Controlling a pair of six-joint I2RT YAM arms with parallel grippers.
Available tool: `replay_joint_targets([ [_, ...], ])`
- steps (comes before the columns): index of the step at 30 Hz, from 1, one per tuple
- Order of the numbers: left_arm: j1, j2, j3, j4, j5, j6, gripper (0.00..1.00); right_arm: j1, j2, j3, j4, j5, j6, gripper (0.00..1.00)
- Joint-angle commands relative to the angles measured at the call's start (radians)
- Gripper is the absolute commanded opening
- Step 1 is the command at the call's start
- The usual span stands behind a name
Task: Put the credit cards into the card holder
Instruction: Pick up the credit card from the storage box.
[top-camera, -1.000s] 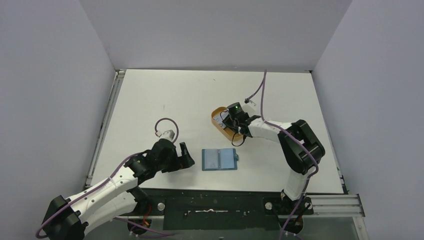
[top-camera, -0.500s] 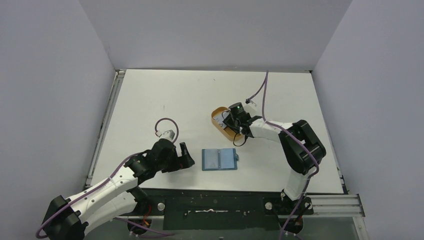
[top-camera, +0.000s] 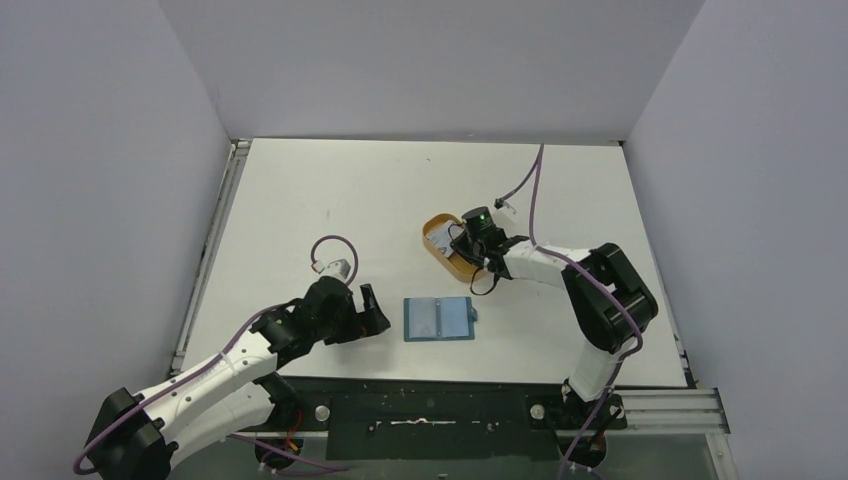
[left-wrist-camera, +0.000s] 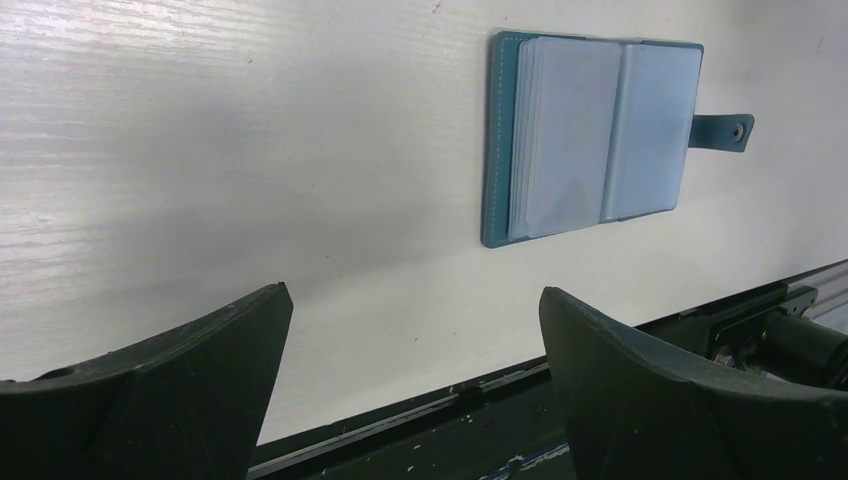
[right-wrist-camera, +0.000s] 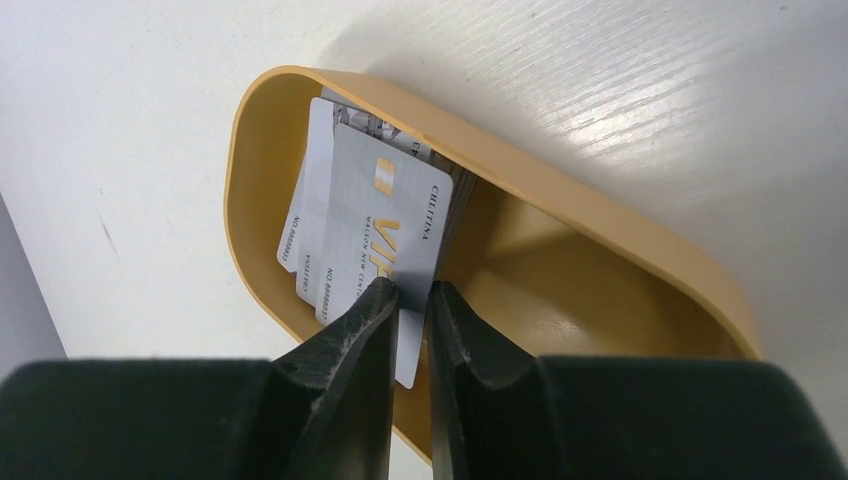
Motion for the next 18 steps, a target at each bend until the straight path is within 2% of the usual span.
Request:
replay_joint_targets([
  [1, 0.005, 0.002, 0.009, 0.054, 0.009, 0.013, 0.94, -0.006, -0.045, -0.023, 0.014, 0.011, -0.012, 0.14],
  [12, 0.005, 0.018, 0.017, 0.064, 0.010, 0.012, 0.94, -0.014, -0.094, -0.068, 0.023, -0.003, 0.002, 0.06],
  [15, 0.006, 0.021, 0.020, 0.066, 0.010, 0.013, 0.94, -0.015, -0.112, -0.072, 0.022, -0.009, 0.012, 0.00],
  [18, 0.006, 0.019, 0.023, 0.066, 0.009, 0.015, 0.94, -0.017, -0.137, -0.070, 0.015, -0.019, 0.030, 0.00],
])
